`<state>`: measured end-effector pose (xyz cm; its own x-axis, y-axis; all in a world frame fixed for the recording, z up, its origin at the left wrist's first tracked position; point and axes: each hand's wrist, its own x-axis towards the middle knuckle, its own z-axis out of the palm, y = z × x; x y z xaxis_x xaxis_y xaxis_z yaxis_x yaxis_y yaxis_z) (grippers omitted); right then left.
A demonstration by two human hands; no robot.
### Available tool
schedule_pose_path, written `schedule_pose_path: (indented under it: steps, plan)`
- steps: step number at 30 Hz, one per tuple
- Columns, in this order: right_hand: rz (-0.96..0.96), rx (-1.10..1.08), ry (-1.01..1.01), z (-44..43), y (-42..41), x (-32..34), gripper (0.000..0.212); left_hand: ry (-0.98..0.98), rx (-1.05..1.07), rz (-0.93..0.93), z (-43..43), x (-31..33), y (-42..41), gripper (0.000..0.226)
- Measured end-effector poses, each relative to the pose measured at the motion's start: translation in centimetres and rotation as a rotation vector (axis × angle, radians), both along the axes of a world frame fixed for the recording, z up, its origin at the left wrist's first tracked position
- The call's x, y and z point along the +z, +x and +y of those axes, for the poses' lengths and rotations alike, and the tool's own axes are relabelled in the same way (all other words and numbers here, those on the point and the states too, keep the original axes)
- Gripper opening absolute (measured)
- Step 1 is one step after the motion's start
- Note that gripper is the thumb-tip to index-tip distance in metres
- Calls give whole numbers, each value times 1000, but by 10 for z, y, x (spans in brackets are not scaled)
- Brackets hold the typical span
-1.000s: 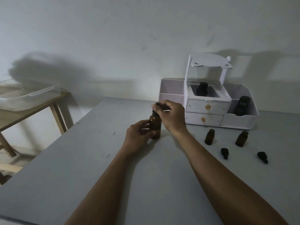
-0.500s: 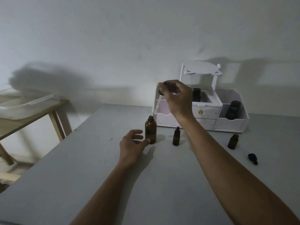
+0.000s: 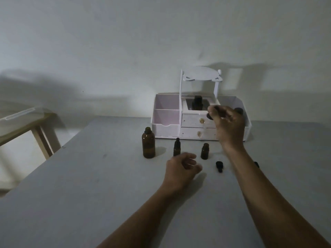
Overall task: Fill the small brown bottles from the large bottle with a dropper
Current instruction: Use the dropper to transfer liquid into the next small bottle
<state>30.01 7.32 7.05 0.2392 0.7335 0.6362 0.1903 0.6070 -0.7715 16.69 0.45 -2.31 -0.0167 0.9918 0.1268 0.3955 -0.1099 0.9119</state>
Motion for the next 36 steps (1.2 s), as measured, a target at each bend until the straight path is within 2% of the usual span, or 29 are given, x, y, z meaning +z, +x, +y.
schedule_pose_path:
  steps: [7, 12, 22, 30, 36]
  plan:
    - [42, -97, -31, 11, 24, -21, 26, 12, 149, -103, 36, -4, 24, 53]
    - [27, -109, -22, 14, 24, -26, 24, 23, 163, -111, 55, 1, 37, 58]
    - [-48, -128, -4, 19, 24, -32, 21, 42, 132, -68, 66, -4, 36, 55]
    - [-42, -110, 26, 18, 19, -34, 6, 92, 129, -84, 60, -4, 37, 41]
    - [-27, -105, 48, 20, 19, -36, 6, 92, 133, -82, 59, -3, 38, 39]
